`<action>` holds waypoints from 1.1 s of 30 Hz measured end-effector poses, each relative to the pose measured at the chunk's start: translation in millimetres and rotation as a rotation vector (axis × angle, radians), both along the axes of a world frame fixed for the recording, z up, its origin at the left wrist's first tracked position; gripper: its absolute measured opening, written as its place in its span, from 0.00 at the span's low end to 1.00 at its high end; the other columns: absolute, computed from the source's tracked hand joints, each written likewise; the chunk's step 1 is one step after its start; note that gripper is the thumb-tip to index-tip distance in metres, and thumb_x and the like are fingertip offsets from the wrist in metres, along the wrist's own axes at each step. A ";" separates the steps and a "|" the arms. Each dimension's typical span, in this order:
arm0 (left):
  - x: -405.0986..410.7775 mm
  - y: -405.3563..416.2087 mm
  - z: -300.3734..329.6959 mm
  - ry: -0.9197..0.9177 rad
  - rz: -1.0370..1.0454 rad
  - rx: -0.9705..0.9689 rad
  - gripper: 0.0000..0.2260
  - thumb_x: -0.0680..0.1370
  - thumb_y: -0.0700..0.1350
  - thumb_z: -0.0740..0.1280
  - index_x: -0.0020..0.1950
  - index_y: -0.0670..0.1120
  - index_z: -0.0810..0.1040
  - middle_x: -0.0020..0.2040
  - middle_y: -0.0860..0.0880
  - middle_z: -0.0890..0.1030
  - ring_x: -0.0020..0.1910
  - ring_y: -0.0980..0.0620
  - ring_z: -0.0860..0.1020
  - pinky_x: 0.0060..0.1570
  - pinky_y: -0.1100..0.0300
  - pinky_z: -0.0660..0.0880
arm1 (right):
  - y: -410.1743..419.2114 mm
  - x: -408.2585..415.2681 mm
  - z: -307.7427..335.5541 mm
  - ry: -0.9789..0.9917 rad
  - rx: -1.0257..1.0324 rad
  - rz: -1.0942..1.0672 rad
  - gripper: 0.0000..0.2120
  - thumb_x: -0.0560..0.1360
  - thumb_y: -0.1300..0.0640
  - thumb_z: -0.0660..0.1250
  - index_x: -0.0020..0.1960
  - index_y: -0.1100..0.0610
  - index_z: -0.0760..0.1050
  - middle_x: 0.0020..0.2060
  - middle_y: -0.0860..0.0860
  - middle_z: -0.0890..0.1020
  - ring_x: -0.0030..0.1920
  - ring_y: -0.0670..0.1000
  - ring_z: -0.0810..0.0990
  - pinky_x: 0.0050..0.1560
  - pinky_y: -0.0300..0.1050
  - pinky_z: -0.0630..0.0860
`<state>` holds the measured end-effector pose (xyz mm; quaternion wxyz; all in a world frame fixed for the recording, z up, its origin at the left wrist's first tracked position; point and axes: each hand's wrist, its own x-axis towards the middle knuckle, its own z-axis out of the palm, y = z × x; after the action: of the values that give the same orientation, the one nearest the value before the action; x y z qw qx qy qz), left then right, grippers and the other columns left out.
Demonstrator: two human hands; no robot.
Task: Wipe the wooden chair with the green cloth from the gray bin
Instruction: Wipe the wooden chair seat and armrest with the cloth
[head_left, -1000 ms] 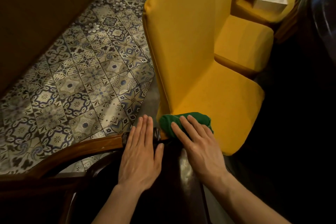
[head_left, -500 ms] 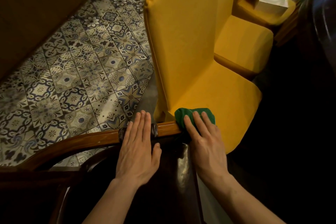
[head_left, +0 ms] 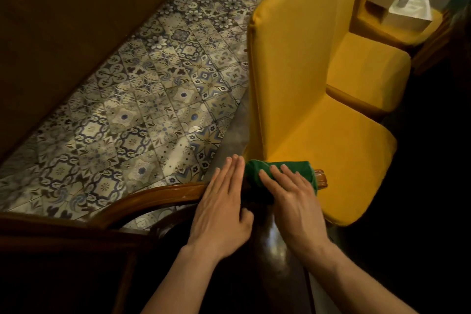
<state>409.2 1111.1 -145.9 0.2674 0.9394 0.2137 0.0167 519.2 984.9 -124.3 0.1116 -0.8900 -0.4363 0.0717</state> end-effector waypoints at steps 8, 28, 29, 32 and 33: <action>-91.8 76.5 -10.3 0.154 0.307 0.203 0.52 0.73 0.55 0.68 0.80 0.47 0.31 0.81 0.47 0.34 0.79 0.53 0.32 0.78 0.52 0.35 | 28.9 -37.3 11.2 0.138 0.338 -0.148 0.27 0.74 0.70 0.70 0.71 0.54 0.77 0.68 0.54 0.80 0.68 0.57 0.77 0.64 0.61 0.77; -127.9 93.0 -34.0 0.197 0.289 0.127 0.48 0.75 0.47 0.69 0.80 0.41 0.37 0.82 0.44 0.38 0.80 0.51 0.35 0.79 0.51 0.40 | 115.1 -146.7 -11.6 -0.131 -0.070 0.362 0.25 0.76 0.56 0.52 0.66 0.58 0.80 0.64 0.59 0.82 0.68 0.62 0.77 0.67 0.57 0.76; -130.1 95.3 -34.2 0.185 0.284 0.110 0.46 0.76 0.45 0.67 0.80 0.42 0.36 0.81 0.45 0.38 0.79 0.53 0.34 0.79 0.52 0.40 | 119.3 -152.9 -10.9 -0.122 -0.071 0.365 0.25 0.76 0.56 0.52 0.66 0.57 0.80 0.64 0.57 0.83 0.68 0.61 0.78 0.66 0.55 0.76; -134.6 101.3 -29.3 0.132 0.262 -0.028 0.48 0.75 0.42 0.69 0.80 0.46 0.33 0.81 0.47 0.38 0.77 0.59 0.32 0.76 0.61 0.34 | 125.0 -157.4 -5.2 -0.023 -0.035 0.310 0.22 0.77 0.56 0.55 0.67 0.56 0.79 0.64 0.55 0.83 0.69 0.59 0.77 0.68 0.53 0.75; -135.2 103.7 -26.7 0.121 0.248 -0.077 0.50 0.73 0.41 0.69 0.79 0.49 0.31 0.81 0.48 0.37 0.76 0.62 0.30 0.75 0.63 0.33 | 124.8 -155.7 -3.4 0.085 -0.008 0.307 0.20 0.78 0.57 0.58 0.67 0.56 0.78 0.64 0.56 0.82 0.69 0.60 0.76 0.69 0.53 0.73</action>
<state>273.9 1214.8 -172.6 0.2859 0.8941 0.3444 -0.0152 363.5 1109.7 -127.7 0.1141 -0.8094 -0.5618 0.1273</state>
